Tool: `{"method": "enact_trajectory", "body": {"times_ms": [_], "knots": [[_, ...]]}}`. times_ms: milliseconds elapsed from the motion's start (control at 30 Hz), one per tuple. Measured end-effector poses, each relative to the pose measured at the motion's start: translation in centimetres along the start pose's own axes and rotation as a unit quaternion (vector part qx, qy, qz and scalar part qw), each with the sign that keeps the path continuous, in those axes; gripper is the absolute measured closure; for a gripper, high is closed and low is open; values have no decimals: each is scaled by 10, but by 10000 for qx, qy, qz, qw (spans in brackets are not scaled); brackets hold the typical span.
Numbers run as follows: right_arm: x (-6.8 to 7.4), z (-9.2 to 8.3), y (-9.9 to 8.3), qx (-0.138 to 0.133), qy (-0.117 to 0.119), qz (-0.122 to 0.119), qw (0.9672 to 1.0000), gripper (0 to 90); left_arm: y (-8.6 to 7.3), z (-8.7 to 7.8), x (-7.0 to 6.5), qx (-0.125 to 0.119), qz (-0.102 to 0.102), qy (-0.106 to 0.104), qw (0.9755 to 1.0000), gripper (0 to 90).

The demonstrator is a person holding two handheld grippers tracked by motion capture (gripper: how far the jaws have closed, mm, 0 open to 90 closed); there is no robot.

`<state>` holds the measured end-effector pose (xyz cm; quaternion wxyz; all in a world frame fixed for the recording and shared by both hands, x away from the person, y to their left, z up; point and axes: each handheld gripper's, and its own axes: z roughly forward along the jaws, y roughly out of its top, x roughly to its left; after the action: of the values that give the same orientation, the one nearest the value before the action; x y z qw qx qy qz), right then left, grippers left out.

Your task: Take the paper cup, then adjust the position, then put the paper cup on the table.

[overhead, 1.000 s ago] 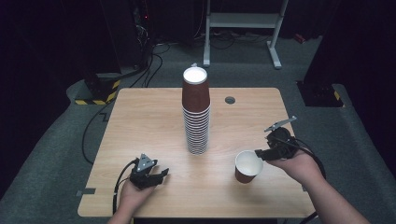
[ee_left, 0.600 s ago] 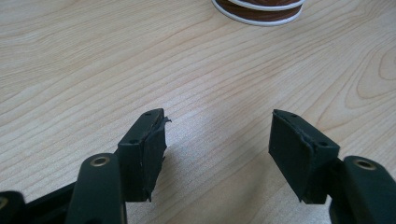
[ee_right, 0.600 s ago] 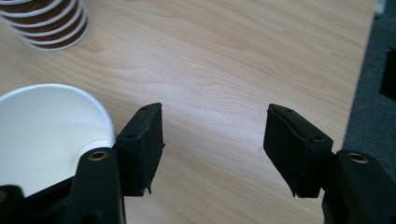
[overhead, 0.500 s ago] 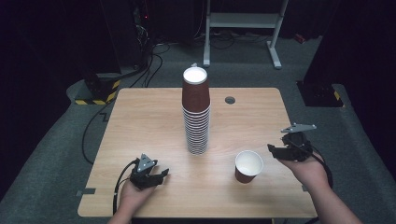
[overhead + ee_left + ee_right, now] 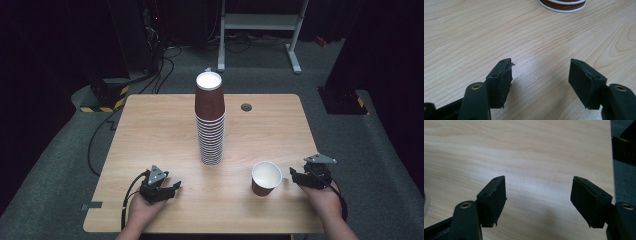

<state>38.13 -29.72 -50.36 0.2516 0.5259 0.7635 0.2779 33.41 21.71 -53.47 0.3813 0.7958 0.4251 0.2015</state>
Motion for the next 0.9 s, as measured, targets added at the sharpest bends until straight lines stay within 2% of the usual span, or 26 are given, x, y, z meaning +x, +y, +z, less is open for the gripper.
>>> {"method": "enact_trajectory", "body": {"times_ms": [67, 100, 233, 267, 567, 667, 900], "knots": [[0, 2, -5, -10, 30, 87, 10000, 262, 0, 0, 0, 10, 5, 5, 10000, 356], [-1, 5, -15, -29, 104, 269, 9996, 244, 0, 0, 0, 19, 14, 11, 10000, 355], [-2, 8, -27, -39, 155, 435, 9989, 226, 1, 1, -1, 59, 29, 40, 10000, 354], [-1, 7, -32, -161, 102, 437, 9989, 223, 1, 2, -1, 79, 5, 66, 9999, 350], [0, 6, -32, -148, 126, 423, 9989, 205, 1, 2, -3, 174, 41, 140, 9997, 337], [0, 6, -32, -137, 113, 429, 9989, 205, 1, 2, -4, 167, 111, 168, 9997, 336], [3, 6, -33, -154, 33, 482, 9987, 212, 0, 2, -4, 173, 56, 185, 9997, 330]]}}
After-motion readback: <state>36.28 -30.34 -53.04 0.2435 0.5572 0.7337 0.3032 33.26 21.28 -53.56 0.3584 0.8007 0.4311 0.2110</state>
